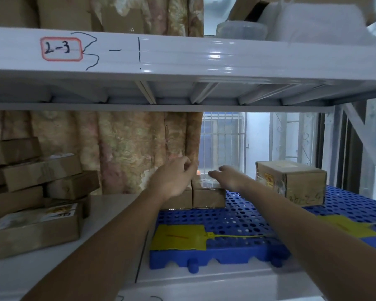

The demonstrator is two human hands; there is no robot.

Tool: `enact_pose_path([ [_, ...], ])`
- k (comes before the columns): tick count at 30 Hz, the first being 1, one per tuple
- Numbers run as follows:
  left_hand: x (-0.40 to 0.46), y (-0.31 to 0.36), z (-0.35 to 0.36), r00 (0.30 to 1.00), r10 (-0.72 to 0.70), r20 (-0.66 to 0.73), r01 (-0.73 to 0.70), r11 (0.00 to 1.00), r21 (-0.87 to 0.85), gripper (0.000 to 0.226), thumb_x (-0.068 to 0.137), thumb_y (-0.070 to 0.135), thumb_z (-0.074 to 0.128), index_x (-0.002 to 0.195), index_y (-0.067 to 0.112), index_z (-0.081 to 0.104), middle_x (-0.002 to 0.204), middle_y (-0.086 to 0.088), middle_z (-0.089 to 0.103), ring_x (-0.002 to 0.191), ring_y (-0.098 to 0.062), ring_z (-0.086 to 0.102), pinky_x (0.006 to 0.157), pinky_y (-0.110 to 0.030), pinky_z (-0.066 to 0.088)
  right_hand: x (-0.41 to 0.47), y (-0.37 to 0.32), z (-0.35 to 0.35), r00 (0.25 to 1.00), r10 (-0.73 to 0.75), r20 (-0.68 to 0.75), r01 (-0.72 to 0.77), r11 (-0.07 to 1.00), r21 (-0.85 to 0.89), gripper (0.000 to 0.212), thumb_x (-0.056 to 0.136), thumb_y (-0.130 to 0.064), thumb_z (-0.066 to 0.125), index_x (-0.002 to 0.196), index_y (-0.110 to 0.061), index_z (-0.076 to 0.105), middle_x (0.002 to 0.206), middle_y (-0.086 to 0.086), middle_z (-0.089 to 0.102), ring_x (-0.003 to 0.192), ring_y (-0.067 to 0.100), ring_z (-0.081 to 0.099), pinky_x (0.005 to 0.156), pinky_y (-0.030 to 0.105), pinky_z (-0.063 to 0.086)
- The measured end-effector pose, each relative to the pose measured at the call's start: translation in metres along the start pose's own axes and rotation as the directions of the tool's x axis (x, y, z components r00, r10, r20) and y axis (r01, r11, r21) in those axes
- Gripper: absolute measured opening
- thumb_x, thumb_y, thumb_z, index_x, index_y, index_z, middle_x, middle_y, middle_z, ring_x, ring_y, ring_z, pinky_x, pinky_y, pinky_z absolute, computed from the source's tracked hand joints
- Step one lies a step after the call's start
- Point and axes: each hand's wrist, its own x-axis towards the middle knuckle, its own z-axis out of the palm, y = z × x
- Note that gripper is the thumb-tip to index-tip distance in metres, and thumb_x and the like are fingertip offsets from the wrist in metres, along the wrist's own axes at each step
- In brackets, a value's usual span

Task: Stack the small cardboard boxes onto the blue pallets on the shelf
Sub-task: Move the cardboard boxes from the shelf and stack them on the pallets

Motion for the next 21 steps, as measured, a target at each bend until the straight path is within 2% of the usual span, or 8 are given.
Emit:
enact_pose_path([
  [3,-0.007,-0.007,-0.021,0.999,-0.031,-0.027,0.032,0.999,0.035,0.05,0.099,0.062,0.033,0.115,0.029,0.066,0.118,0.004,0.07,0.102,-0.018,0.066,0.09,-0.042,0.053,-0.011,-0.021,-0.007,0.974,-0.186,-0.126,0.172,0.978,-0.117,0.063,0.105,-0.044,0.043,0.155,-0.007,0.034,0.156,0.015,0.042,0.14,0.032,0.043,0.108,0.038,0.036],
  [6,-0.023,-0.018,-0.047,0.998,-0.058,0.002,0.057,0.99,0.125,0.054,0.095,0.064,0.03,0.121,0.03,0.063,0.116,0.0,0.071,0.1,-0.02,0.064,0.089,-0.042,0.051,-0.029,-0.056,-0.002,0.918,-0.373,-0.133,0.351,0.922,-0.165,0.042,0.105,-0.037,0.043,0.121,-0.005,0.065,0.118,0.017,0.067,0.116,0.035,0.058,0.089,0.035,0.046],
  [8,-0.04,-0.028,-0.062,0.995,-0.096,0.006,0.095,0.985,0.141,0.049,0.103,0.055,0.035,0.13,0.024,0.061,0.121,-0.003,0.069,0.109,-0.021,0.063,0.101,-0.045,0.045,-0.042,-0.082,0.01,0.881,-0.469,-0.061,0.449,0.869,-0.207,0.037,0.104,-0.036,0.043,0.101,-0.006,0.065,0.098,0.014,0.066,0.101,0.034,0.06,0.08,0.035,0.049],
  [11,-0.077,-0.05,-0.085,0.992,-0.127,-0.017,0.128,0.969,0.21,0.052,0.1,0.062,0.031,0.125,0.029,0.062,0.118,0.003,0.069,0.118,-0.022,0.06,0.108,-0.05,0.041,-0.053,-0.116,0.042,0.828,-0.552,0.1,0.556,0.781,-0.285,0.048,0.104,-0.044,0.038,0.126,-0.006,0.058,0.115,0.016,0.067,0.109,0.032,0.061,0.093,0.04,0.048],
  [14,-0.118,-0.071,-0.111,0.989,-0.144,-0.041,0.149,0.933,0.328,0.051,0.1,0.061,0.033,0.129,0.03,0.061,0.12,0.002,0.067,0.113,-0.022,0.063,0.088,-0.033,0.046,-0.07,-0.141,0.078,0.778,-0.586,0.228,0.628,0.738,-0.248,0.058,0.107,-0.045,0.032,0.153,-0.01,0.036,0.146,0.017,0.052,0.133,0.036,0.048,0.109,0.043,0.038],
  [17,-0.16,-0.083,-0.145,0.971,-0.216,-0.104,0.24,0.87,0.43,0.048,0.098,0.059,0.038,0.13,0.032,0.061,0.127,0.0,0.067,0.114,-0.025,0.062,0.091,-0.035,0.051,-0.085,-0.159,0.113,0.694,-0.645,0.321,0.712,0.68,-0.175,0.057,0.104,-0.051,0.029,0.148,-0.017,0.042,0.148,0.018,0.05,0.13,0.032,0.05,0.108,0.044,0.039],
  [20,-0.202,-0.103,-0.181,0.938,-0.325,-0.116,0.341,0.815,0.469,0.06,0.091,0.069,0.032,0.131,0.034,0.061,0.126,0.003,0.066,0.113,-0.026,0.062,0.091,-0.042,0.053,-0.1,-0.176,0.146,0.647,-0.706,0.288,0.757,0.638,-0.14,0.056,0.096,-0.064,0.031,0.147,-0.041,0.04,0.164,0.011,0.027,0.147,0.03,0.029,0.116,0.047,0.03],
  [21,-0.216,-0.109,-0.193,0.925,-0.363,-0.113,0.37,0.79,0.489,0.067,0.089,0.072,0.026,0.128,0.031,0.062,0.124,0.002,0.066,0.113,-0.026,0.061,0.091,-0.043,0.053,-0.11,-0.182,0.155,0.644,-0.716,0.271,0.762,0.631,-0.146,0.056,0.096,-0.065,0.032,0.145,-0.042,0.042,0.161,0.007,0.033,0.147,0.029,0.028,0.114,0.042,0.029],
])
